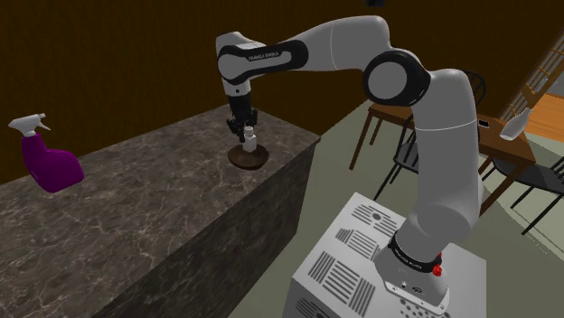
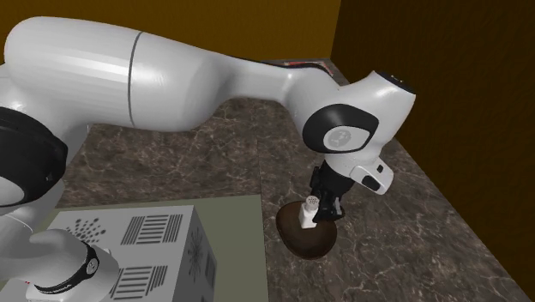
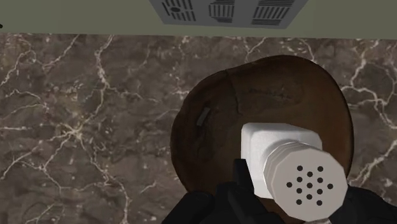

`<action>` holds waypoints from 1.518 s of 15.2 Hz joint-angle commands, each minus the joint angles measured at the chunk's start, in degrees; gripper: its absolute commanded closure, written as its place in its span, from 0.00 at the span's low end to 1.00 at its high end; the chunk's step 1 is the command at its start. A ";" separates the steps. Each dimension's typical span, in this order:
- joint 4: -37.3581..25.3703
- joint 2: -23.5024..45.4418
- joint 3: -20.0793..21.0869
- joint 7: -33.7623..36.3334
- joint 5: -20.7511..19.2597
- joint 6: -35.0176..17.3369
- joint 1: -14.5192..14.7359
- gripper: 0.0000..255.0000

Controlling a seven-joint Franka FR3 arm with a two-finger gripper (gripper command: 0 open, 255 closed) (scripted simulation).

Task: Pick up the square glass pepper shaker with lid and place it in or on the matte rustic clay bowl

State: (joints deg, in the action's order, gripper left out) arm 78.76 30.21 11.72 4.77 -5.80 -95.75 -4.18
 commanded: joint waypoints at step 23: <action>-7.67 1.81 -0.04 -0.17 -0.18 5.81 0.60 0.00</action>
State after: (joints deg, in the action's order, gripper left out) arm 71.28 32.01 11.68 4.63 -5.98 -90.15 -3.58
